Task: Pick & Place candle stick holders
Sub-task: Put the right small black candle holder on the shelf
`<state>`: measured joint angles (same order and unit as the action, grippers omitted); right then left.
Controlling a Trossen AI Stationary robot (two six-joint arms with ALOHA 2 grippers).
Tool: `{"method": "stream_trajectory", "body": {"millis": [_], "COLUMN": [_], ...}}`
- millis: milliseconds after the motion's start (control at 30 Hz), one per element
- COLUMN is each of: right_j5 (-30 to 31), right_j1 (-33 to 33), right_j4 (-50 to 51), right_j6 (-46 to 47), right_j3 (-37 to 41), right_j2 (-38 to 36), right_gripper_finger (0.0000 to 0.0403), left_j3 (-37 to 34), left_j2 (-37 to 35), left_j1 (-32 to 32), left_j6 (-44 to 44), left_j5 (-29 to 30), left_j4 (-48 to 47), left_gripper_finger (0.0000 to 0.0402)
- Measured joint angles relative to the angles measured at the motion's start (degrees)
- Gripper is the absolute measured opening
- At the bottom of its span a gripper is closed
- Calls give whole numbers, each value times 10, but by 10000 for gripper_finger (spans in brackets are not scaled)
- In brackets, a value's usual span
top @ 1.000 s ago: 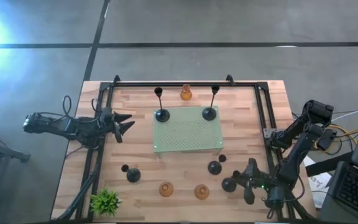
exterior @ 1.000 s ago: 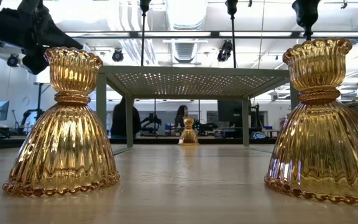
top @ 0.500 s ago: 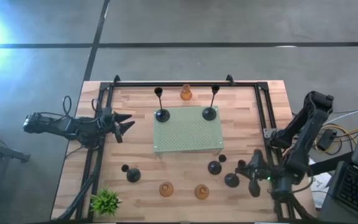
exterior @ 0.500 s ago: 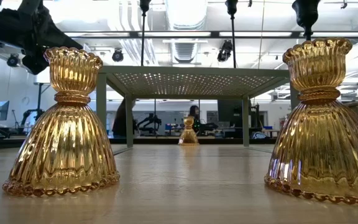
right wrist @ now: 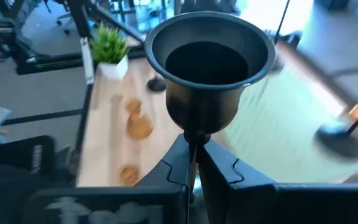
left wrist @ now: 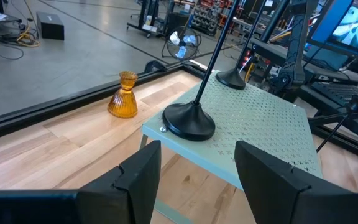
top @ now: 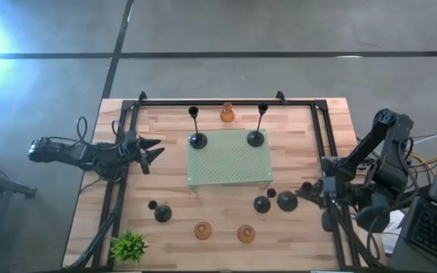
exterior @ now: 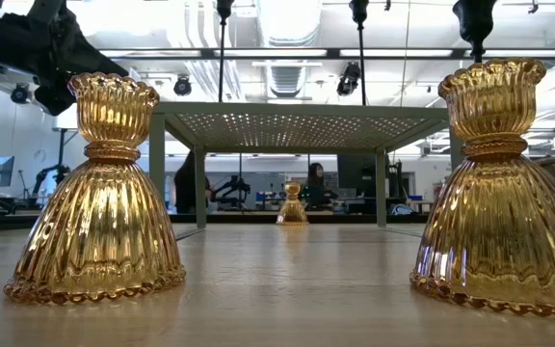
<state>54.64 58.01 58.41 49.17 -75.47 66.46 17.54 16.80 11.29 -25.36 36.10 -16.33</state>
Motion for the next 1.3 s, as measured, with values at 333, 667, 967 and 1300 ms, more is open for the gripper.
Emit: {"method": "stream_trajectory", "body": {"millis": [333, 667, 967, 1300], "right_j5": [-48, -229, -296, -323], "right_j1": [-175, -330, -409, -471], "right_j4": [-5, -188, -259, -304], "right_j6": [-170, -385, -434, -420], "right_j3": [-64, -44, -8, 0], "right_j2": [7, 27, 68, 109], "right_gripper_finger": [11, 11, 11, 11], "left_j3": [0, 0, 0, 0], "left_j2": [0, 0, 0, 0], "left_j1": [0, 0, 0, 0], "left_j6": [17, 33, 44, 92], "left_j5": [0, 0, 0, 28], "left_j4": [0, 0, 1, 4], "left_gripper_finger": [209, 209, 209, 209]}}
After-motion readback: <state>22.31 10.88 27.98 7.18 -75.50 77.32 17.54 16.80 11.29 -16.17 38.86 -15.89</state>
